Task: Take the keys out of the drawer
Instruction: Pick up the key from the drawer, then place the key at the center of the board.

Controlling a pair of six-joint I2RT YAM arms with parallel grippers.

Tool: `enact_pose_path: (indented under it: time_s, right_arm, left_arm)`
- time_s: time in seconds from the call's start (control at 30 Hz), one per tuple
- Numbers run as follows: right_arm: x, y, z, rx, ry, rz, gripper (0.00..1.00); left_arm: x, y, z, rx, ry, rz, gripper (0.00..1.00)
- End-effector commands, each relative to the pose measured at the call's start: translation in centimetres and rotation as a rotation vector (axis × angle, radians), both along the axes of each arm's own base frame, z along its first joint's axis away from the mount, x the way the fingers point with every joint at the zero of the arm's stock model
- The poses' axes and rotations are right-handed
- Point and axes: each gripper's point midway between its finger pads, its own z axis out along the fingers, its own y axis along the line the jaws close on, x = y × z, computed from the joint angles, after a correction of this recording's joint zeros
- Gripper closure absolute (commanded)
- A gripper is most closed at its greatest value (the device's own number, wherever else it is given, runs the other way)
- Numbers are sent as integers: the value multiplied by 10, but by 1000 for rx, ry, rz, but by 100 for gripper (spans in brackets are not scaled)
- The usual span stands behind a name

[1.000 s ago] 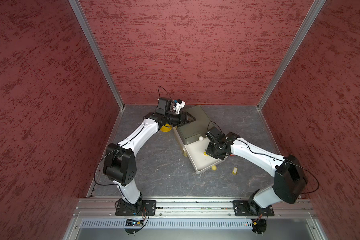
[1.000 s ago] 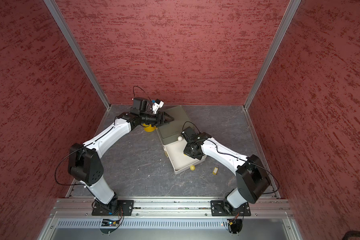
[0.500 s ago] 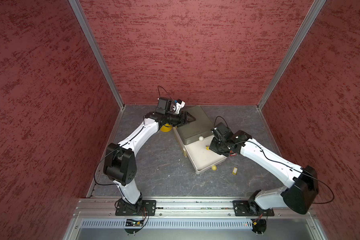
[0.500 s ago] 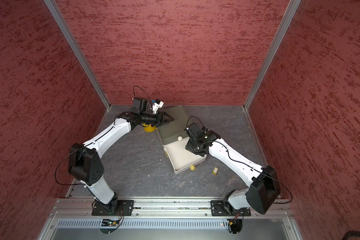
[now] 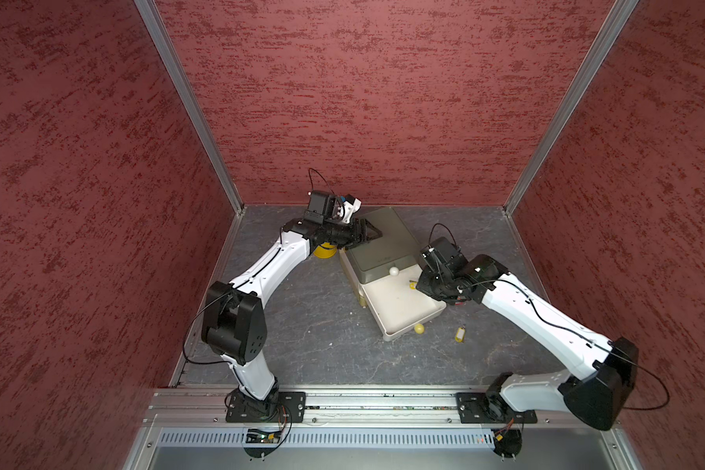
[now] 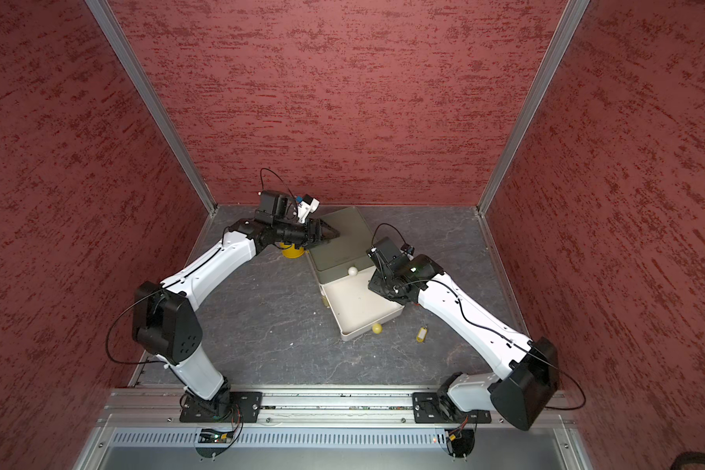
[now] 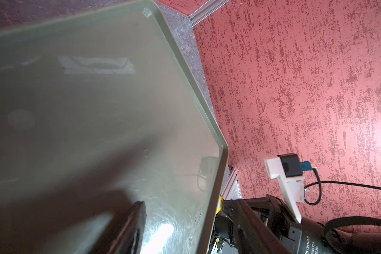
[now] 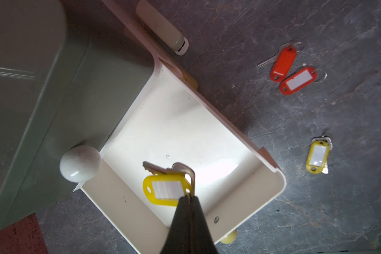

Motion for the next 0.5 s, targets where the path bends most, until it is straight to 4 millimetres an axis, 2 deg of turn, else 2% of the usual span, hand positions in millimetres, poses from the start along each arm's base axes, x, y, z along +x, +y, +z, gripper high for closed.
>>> enact_pose_path:
  time_s: [0.0, 0.47]
  right_arm:
    - [-2, -12, 13, -31, -36, -22, 100]
    - [-7, -39, 19, -9, -57, -92, 100]
  left_arm:
    - [-13, 11, -35, 87, 122, 34, 34]
    - [-18, 8, -26, 99, 102, 32, 34]
